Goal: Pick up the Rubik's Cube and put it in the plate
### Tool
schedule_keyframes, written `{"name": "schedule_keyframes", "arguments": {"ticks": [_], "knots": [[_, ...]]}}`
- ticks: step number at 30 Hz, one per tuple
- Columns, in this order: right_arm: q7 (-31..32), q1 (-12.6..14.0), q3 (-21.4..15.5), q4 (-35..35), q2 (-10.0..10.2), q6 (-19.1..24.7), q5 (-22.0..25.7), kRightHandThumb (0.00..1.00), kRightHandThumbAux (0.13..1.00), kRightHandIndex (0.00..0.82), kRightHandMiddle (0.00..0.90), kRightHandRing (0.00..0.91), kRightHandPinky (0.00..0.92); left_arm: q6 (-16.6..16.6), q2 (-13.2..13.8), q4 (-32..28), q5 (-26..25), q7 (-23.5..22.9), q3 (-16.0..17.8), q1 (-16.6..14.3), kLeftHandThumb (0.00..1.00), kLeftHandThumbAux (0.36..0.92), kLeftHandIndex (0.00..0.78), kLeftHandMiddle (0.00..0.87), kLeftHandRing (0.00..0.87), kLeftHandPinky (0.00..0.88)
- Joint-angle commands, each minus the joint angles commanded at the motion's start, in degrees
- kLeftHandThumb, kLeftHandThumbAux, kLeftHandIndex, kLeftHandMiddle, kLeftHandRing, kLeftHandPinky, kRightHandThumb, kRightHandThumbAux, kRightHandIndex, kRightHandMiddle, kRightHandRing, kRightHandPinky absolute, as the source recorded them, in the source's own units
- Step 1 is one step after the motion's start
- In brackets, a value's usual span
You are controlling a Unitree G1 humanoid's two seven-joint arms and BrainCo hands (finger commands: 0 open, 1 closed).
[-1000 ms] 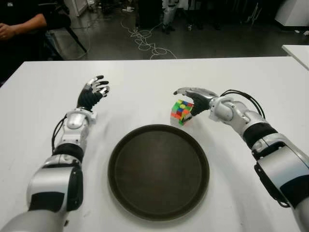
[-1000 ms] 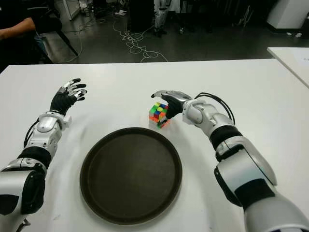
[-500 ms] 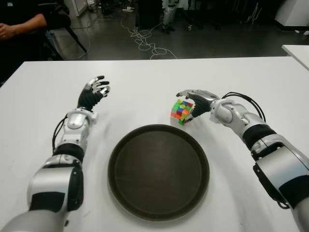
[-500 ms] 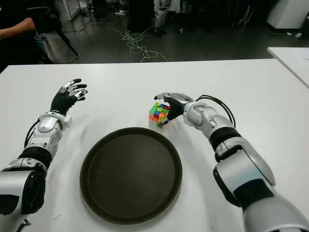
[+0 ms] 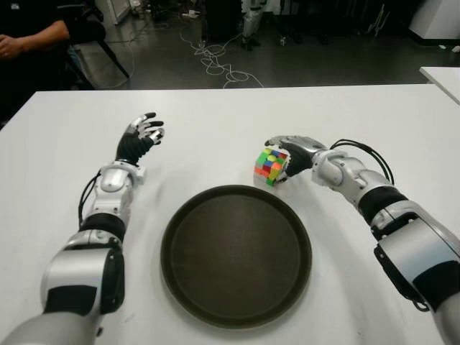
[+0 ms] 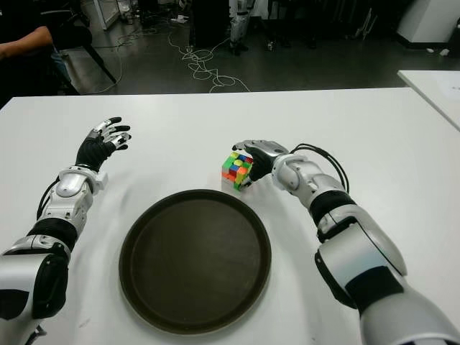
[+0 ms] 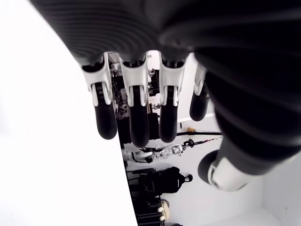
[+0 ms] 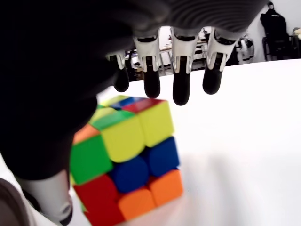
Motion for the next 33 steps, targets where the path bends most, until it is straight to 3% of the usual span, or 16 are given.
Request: {"name": "schedule_keyframes", "arguments": {"ticks": [16, 23, 33], "knots": [[-2.63, 0.0, 1.01, 0.3, 0.08, 1.09, -0.64, 0.0, 0.793, 0.153, 0.169, 0.174, 0.166, 0.44, -0.17, -0.18, -0.06, 0.21, 0.08, 0.01, 0.151, 0.684, 0.168, 0.256, 0.25, 0.265], [-4.07, 0.09, 1.27, 0.6, 0.19, 1.12, -0.89, 0.0, 0.794, 0.193, 0.228, 0.247, 0.243, -0.01, -0.04, -0.4, 0.26, 0.03, -0.33, 0.12, 0.156, 0.679, 0.174, 0.251, 0.243, 0.251], [-4.75, 0.0, 1.6, 0.57, 0.38, 1.85, -1.13, 0.0, 0.78, 0.164, 0.189, 0.203, 0.195, 0.31, 0.01, -0.33, 0.27, 0.19, -0.56, 0.03, 0.168, 0.671, 0.183, 0.256, 0.245, 0.246]]}}
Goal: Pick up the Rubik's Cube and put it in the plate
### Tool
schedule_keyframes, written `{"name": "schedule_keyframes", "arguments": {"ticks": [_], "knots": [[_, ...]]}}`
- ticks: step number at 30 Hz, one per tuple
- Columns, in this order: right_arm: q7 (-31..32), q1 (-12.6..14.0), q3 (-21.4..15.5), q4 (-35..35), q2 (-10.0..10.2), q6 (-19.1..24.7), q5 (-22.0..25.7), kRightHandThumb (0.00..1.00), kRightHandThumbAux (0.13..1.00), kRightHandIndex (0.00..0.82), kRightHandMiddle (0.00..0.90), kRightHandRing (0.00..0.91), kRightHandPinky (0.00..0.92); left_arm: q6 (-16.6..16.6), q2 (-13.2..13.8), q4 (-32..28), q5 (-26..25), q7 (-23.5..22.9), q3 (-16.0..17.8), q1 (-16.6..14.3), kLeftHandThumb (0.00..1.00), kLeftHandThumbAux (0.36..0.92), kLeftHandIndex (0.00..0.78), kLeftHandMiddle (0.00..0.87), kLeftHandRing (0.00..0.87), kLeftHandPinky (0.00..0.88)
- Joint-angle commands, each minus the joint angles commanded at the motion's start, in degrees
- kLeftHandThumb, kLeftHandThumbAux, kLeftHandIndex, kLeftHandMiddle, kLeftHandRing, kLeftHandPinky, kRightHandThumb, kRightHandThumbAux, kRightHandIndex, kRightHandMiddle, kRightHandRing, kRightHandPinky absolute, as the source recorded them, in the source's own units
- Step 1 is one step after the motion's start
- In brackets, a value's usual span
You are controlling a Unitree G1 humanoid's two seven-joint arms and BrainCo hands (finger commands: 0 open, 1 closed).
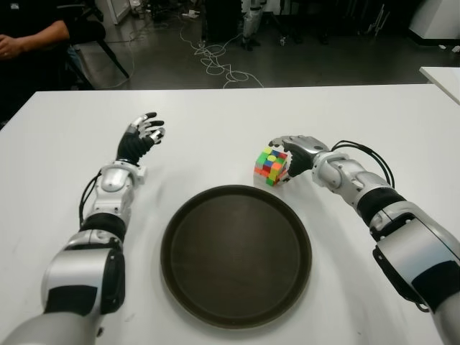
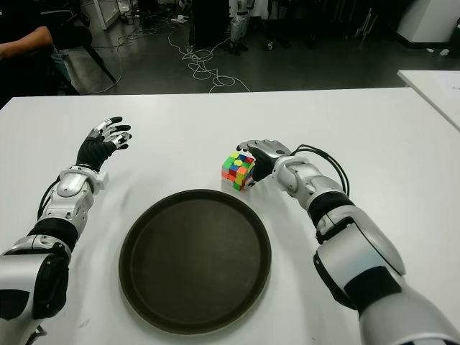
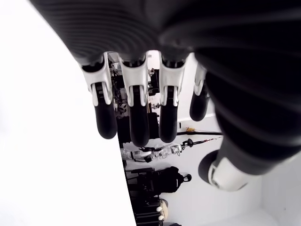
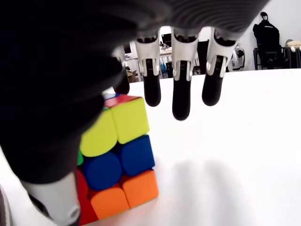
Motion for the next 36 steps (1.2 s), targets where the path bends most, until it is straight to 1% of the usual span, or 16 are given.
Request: {"name": "schedule_keyframes", "arguments": {"ticks": [4, 12, 18, 29, 36], "knots": [[-0.18, -0.02, 0.08, 0.02, 0.06, 0.27, -0.04, 0.0, 0.786, 0.166, 0.181, 0.191, 0.179, 0.0, 0.0, 0.1, 0.04, 0.16, -0.05, -0.03, 0.171, 0.671, 0.178, 0.254, 0.246, 0.252], [-0.49, -0.09, 0.08, 0.0, 0.36, 1.52, -0.01, 0.0, 0.797, 0.174, 0.189, 0.2, 0.187, -0.59, -0.03, 0.1, -0.02, -0.2, -0.03, 0.07, 0.168, 0.67, 0.179, 0.258, 0.247, 0.245], [-1.1, -0.08, 0.39, -0.15, 0.42, 2.12, -0.25, 0.0, 0.79, 0.169, 0.193, 0.211, 0.201, -0.69, -0.02, 0.09, 0.2, 0.03, -0.2, 0.1, 0.164, 0.666, 0.179, 0.254, 0.245, 0.248], [-2.64, 0.17, 0.65, -1.82, 0.06, 0.84, -0.17, 0.0, 0.768, 0.18, 0.245, 0.276, 0.277, -0.84, 0.06, 0.08, 0.42, 0.0, -0.47, 0.08, 0.18, 0.657, 0.178, 0.256, 0.25, 0.266], [-5.83, 1.11, 0.09, -3.52, -0.17, -0.98, 0.23, 0.0, 0.738, 0.189, 0.272, 0.314, 0.322, -0.86, -0.06, 0.17, 0.04, -0.06, -0.16, 0.11, 0.19, 0.656, 0.174, 0.256, 0.251, 0.262]]}}
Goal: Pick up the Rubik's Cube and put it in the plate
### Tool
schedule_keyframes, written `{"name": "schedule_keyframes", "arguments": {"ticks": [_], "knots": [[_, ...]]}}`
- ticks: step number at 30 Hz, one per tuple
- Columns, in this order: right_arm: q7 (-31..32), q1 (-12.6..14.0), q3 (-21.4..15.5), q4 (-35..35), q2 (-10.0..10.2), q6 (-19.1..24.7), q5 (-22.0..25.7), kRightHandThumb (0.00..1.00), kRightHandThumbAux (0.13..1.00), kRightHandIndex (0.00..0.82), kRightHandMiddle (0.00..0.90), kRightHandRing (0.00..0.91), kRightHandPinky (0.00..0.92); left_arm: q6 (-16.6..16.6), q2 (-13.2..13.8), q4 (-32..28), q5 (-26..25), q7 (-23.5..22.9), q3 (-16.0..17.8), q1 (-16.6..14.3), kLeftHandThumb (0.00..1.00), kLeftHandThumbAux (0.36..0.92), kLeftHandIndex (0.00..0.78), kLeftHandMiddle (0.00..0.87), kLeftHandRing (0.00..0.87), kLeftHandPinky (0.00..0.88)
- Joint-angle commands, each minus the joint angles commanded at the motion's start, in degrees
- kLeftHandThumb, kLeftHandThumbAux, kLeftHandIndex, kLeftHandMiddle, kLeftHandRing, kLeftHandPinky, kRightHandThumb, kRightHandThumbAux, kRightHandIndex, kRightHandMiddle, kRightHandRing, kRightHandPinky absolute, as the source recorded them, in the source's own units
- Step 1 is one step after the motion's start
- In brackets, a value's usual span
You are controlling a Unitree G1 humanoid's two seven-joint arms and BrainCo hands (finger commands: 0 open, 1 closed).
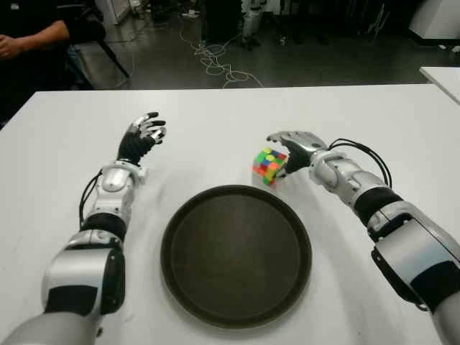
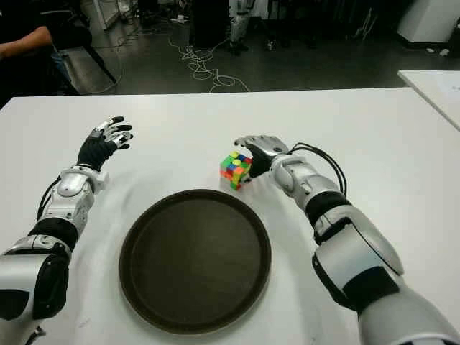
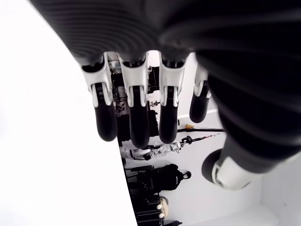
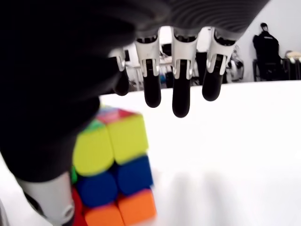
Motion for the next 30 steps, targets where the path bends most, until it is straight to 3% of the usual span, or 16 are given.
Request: {"name": "schedule_keyframes", "arguments": {"ticks": [11, 23, 30], "knots": [[-1.41, 0.5, -0.1, -0.74, 0.16, 0.2, -0.05, 0.0, 0.726, 0.161, 0.224, 0.258, 0.276, 0.28, 0.04, -0.02, 0.15, 0.03, -0.08, -0.04, 0.184, 0.659, 0.171, 0.255, 0.249, 0.256], [-0.73, 0.43, 0.26, 0.03, 0.3, 0.56, -0.27, 0.0, 0.698, 0.087, 0.1, 0.104, 0.112, -0.21, 0.23, 0.08, 0.83, 0.52, -0.49, 0.01, 0.153, 0.664, 0.176, 0.253, 0.245, 0.254], [-0.47, 0.37, 0.43, 0.51, 0.29, -0.07, -0.2, 0.0, 0.704, 0.06, 0.069, 0.076, 0.089, -0.33, 0.17, 0.01, 0.85, 0.6, -0.47, 0.04, 0.162, 0.662, 0.174, 0.253, 0.247, 0.263]]}}
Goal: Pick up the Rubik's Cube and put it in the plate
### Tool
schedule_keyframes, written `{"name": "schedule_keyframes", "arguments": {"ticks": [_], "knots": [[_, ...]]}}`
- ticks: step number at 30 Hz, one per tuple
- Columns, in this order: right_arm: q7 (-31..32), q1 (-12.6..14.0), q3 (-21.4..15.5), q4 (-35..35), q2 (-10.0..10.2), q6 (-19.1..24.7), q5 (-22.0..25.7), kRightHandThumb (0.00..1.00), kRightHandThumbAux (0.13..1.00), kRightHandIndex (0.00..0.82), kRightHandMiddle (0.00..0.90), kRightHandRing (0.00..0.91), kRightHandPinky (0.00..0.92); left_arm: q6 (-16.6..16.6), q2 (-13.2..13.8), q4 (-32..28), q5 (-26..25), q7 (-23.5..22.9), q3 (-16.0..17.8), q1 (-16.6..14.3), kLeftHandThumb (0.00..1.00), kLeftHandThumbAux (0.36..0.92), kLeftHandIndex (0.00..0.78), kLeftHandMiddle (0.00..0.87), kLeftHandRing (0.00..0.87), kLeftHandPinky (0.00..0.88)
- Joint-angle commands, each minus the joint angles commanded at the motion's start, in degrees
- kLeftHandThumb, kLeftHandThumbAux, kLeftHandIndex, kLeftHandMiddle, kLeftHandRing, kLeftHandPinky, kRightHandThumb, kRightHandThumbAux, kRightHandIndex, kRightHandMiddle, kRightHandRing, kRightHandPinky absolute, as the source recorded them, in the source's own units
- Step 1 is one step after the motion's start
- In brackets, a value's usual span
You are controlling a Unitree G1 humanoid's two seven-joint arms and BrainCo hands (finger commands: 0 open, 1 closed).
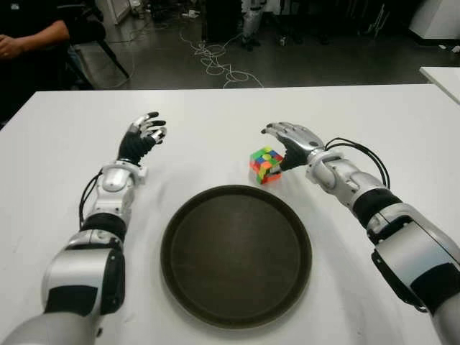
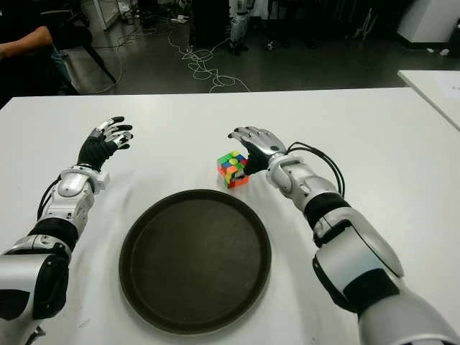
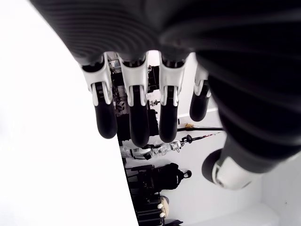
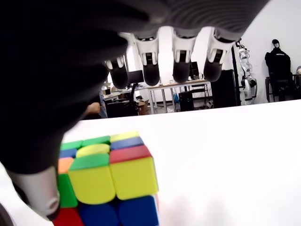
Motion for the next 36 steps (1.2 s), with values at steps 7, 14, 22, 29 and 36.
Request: {"name": "schedule_keyframes", "arguments": {"ticks": [7, 14, 22, 29, 36], "knots": [[0.59, -0.07, -0.1, 0.33, 0.07, 0.03, 0.13, 0.0, 0.696, 0.055, 0.066, 0.069, 0.079, 0.23, -0.02, -0.12, -0.14, -0.23, 0.06, -0.01, 0.165, 0.668, 0.168, 0.255, 0.249, 0.264], [0.33, -0.19, 0.15, 0.68, 0.09, -0.07, -0.2, 0.0, 0.71, 0.052, 0.06, 0.068, 0.079, 0.17, 0.08, -0.17, 0.07, -0.17, -0.14, 0.03, 0.152, 0.668, 0.177, 0.258, 0.248, 0.26], [0.25, 0.03, -0.01, 0.98, 0.12, -0.75, 0.12, 0.0, 0.714, 0.056, 0.065, 0.068, 0.075, 0.13, -0.12, -0.3, -0.38, -0.43, 0.11, 0.06, 0.166, 0.653, 0.178, 0.258, 0.249, 0.256], [0.42, 0.42, -0.32, 1.47, 0.64, -1.8, 0.55, 0.0, 0.724, 0.064, 0.079, 0.085, 0.103, 0.64, -0.2, -0.18, -0.47, -0.08, 0.24, -0.06, 0.172, 0.649, 0.173, 0.255, 0.247, 0.254], [0.78, 0.9, -0.46, 2.24, 1.76, -3.03, 0.76, 0.0, 0.71, 0.078, 0.08, 0.096, 0.126, 0.64, -0.2, -0.18, -0.49, -0.15, 0.3, -0.03, 0.164, 0.657, 0.172, 0.25, 0.242, 0.252]]}}
